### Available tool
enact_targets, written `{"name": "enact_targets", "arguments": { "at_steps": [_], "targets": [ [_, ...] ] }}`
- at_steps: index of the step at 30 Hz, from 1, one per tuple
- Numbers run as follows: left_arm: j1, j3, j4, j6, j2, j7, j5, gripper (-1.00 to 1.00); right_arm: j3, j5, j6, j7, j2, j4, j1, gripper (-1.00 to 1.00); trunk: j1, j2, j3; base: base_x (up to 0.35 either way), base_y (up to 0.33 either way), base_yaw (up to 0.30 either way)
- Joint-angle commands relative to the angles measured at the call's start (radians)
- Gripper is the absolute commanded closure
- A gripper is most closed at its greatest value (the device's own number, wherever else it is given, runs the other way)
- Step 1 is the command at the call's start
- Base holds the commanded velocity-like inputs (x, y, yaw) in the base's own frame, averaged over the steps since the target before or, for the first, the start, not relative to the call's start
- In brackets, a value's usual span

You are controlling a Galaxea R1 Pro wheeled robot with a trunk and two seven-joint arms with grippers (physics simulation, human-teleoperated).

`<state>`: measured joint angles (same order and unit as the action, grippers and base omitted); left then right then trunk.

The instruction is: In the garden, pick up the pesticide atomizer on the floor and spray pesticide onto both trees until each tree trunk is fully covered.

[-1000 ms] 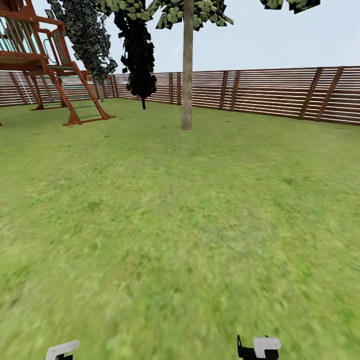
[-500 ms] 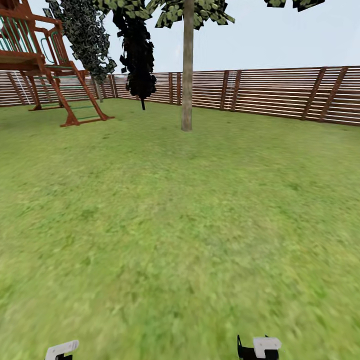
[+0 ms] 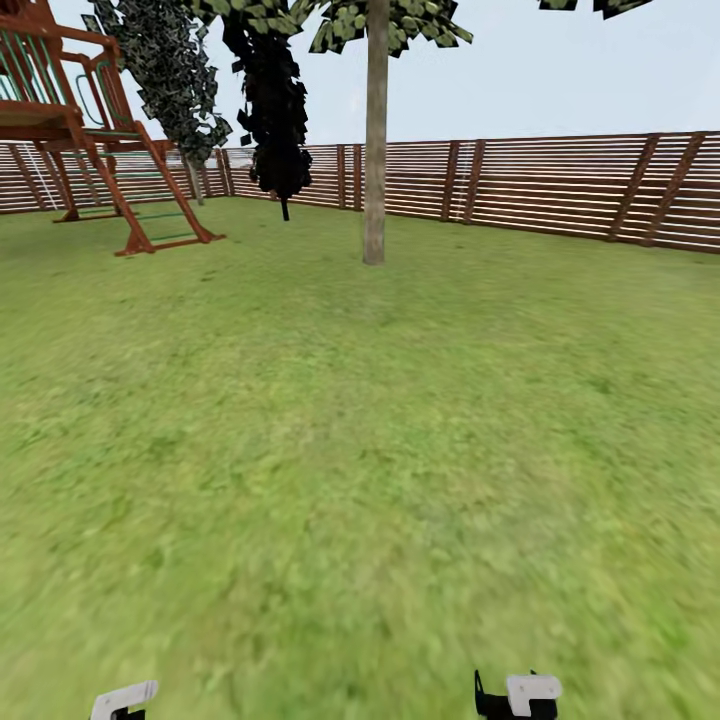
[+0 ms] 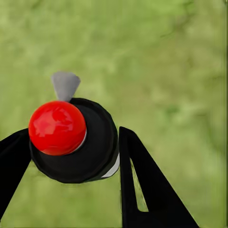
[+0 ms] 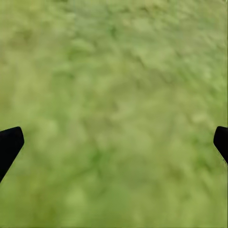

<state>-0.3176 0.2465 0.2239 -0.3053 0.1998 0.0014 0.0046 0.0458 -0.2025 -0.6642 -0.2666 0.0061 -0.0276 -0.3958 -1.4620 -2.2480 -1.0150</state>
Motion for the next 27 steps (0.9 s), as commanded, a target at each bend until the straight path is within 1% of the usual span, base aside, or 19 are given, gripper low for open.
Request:
{"name": "enact_targets", "arguments": {
  "at_steps": [1,27],
  "targets": [
    [0.000,0.000,0.000,0.000,0.000,0.000,0.000,1.00,0.000,0.000,0.000,0.000,0.000,0.000,0.000,-1.00,0.000,0.000,0.000,0.339,0.000,0.000],
    [0.000,0.000,0.000,0.000,0.000,0.000,0.000,1.00,0.000,0.000,0.000,0.000,0.000,0.000,0.000,-1.00,0.000,0.000,0.000,0.339,0.000,0.000]
  ]
}}
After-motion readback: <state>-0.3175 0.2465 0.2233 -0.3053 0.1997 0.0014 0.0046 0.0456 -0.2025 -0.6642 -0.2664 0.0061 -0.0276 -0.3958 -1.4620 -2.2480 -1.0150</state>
